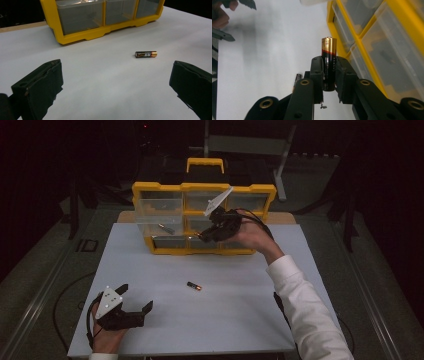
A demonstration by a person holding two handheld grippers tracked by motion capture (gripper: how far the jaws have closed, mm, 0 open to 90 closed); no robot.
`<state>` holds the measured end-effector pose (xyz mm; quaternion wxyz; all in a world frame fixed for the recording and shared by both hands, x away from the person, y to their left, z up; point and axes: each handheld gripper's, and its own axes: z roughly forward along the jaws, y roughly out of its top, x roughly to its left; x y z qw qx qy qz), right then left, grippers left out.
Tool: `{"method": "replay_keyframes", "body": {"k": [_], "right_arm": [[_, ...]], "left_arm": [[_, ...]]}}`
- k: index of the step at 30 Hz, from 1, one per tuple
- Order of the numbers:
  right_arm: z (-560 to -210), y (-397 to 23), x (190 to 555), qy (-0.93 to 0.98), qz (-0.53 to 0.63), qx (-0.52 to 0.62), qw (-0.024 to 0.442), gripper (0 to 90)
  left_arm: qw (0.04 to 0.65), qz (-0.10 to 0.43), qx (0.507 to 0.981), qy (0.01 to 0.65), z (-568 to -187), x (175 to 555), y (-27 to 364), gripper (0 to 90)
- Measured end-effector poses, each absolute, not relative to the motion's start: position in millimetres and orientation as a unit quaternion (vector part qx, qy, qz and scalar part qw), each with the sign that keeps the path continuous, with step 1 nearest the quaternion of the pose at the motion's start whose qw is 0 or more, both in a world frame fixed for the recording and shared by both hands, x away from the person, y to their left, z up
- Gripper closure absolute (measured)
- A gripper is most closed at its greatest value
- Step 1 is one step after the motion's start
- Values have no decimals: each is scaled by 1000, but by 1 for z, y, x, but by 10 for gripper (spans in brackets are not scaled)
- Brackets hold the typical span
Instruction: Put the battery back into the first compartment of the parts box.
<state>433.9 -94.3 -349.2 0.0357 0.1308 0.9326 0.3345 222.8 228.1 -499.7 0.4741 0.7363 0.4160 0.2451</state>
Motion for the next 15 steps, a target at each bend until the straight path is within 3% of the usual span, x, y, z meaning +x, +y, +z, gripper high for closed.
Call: {"method": "replay_keyframes", "body": {"k": [15], "right_arm": [[-314, -94, 440, 919, 362, 145, 60, 768]], "left_arm": [[476, 245, 735, 417, -500, 223, 228, 0]]}}
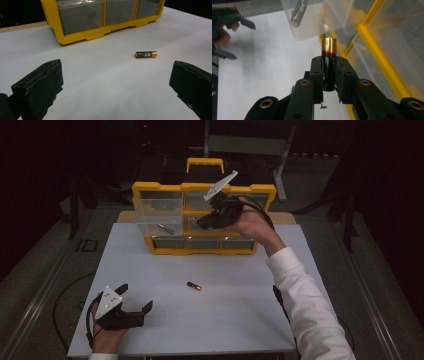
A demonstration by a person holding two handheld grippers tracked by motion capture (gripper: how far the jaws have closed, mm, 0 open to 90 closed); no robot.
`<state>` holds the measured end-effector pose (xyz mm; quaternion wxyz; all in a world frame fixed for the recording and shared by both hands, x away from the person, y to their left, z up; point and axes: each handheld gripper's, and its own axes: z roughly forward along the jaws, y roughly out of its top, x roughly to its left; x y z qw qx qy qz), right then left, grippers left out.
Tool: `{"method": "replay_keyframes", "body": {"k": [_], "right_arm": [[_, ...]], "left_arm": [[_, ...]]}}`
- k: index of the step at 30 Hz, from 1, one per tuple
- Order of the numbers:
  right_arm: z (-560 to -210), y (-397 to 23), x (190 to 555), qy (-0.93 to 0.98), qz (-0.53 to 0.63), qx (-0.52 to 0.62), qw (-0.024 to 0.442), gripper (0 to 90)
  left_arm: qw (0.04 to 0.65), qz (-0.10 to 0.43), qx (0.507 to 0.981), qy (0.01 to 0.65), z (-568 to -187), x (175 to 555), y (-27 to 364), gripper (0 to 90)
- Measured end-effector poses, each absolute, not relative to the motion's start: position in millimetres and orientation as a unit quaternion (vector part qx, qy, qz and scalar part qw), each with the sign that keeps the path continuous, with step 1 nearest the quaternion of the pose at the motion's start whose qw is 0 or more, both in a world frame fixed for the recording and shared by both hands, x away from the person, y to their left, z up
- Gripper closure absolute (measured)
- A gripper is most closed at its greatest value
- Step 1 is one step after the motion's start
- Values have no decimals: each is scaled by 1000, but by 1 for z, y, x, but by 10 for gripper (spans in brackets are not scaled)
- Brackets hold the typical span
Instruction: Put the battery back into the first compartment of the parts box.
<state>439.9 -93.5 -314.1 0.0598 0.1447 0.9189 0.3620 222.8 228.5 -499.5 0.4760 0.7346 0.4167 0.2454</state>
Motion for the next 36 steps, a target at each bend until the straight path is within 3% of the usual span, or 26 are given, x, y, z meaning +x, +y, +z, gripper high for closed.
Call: {"method": "replay_keyframes", "body": {"k": [36], "right_arm": [[-257, -68, 444, 874, 444, 175, 97, 768]], "left_arm": [[476, 246, 732, 420, -499, 223, 231, 0]]}}
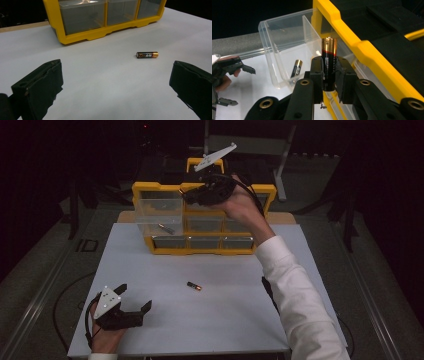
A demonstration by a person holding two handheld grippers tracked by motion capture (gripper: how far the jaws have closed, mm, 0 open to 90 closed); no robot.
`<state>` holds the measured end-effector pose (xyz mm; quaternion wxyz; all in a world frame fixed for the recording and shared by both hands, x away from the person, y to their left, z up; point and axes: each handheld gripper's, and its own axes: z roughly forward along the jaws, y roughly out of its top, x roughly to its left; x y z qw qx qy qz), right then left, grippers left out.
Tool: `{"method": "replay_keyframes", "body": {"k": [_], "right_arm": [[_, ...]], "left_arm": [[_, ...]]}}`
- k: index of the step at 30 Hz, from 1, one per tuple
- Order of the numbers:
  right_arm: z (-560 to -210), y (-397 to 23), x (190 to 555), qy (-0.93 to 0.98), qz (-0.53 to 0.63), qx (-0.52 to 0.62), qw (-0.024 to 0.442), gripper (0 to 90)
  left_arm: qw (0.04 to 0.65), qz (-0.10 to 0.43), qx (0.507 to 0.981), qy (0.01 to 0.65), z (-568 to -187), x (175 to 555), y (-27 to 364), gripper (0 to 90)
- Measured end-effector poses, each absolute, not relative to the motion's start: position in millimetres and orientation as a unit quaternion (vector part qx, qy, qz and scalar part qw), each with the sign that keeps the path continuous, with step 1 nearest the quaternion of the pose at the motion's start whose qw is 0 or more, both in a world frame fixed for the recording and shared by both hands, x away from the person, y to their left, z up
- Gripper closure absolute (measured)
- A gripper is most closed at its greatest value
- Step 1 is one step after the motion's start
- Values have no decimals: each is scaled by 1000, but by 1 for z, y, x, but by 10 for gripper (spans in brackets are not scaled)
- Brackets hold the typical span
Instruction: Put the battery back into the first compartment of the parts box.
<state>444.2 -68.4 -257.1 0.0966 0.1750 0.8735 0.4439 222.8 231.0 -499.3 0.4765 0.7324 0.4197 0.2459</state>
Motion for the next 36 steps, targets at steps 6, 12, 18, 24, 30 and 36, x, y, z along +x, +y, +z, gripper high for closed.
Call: {"method": "replay_keyframes", "body": {"k": [6, 12, 18, 24, 30, 36], "right_arm": [[-255, -60, 442, 871, 448, 173, 100, 768], [-254, -47, 440, 865, 460, 174, 100, 767], [-256, -36, 441, 864, 458, 182, 103, 764], [-260, -38, 445, 860, 458, 201, 104, 289], [-262, -48, 443, 871, 435, 202, 104, 123], [-271, -62, 440, 877, 420, 208, 110, 98]], "left_arm": [[477, 246, 732, 419, -499, 223, 231, 0], [476, 247, 732, 420, -499, 223, 231, 0], [477, 247, 732, 420, -499, 222, 232, 0], [477, 247, 732, 420, -499, 222, 232, 0], [477, 247, 732, 420, -499, 222, 232, 0], [476, 247, 732, 420, -499, 222, 231, 0]]}}
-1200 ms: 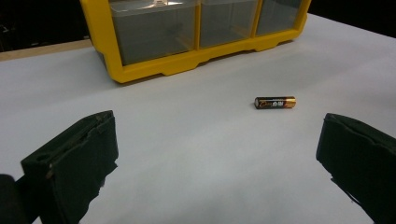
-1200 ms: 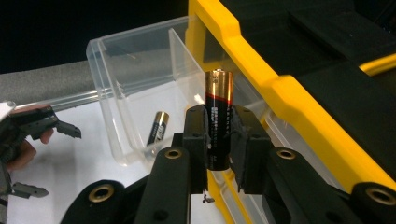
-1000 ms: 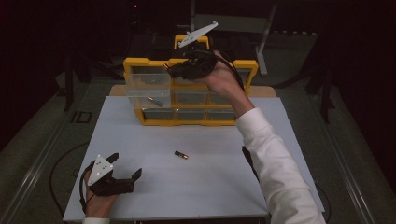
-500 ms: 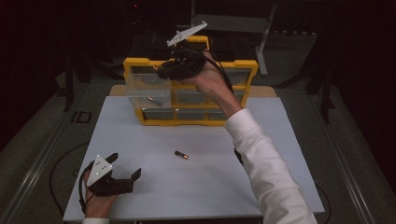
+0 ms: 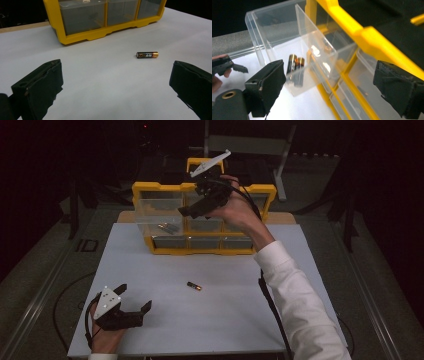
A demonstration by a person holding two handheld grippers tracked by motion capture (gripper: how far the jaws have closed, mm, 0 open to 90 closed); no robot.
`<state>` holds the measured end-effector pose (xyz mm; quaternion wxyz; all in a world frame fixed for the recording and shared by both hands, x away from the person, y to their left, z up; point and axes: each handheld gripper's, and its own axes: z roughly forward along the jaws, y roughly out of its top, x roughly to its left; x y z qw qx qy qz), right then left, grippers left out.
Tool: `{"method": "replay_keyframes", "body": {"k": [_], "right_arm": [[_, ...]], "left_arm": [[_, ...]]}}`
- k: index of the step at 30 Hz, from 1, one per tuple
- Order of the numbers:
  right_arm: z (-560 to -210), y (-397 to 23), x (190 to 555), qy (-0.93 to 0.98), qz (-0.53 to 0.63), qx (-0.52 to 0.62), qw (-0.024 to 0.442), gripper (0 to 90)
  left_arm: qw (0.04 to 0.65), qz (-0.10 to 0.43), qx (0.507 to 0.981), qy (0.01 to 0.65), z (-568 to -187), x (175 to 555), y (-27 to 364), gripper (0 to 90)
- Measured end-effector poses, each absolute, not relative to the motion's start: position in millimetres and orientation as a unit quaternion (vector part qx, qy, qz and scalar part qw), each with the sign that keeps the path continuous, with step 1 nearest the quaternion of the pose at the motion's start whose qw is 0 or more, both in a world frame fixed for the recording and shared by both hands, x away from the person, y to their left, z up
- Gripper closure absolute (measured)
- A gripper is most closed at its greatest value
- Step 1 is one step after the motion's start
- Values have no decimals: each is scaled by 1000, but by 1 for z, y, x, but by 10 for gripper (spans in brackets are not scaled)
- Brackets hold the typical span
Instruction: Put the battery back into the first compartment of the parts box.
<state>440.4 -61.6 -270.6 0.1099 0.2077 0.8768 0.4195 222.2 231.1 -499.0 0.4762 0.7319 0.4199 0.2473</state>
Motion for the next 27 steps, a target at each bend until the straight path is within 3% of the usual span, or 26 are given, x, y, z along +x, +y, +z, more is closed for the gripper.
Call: {"method": "replay_keyframes", "body": {"k": [8, 27], "right_arm": [[-288, -75, 434, 886, 401, 204, 116, 98], [-352, -83, 429, 908, 358, 199, 83, 98]], "left_arm": [[479, 248, 730, 419, -499, 222, 230, 0], [483, 249, 730, 414, -498, 221, 230, 0]]}}
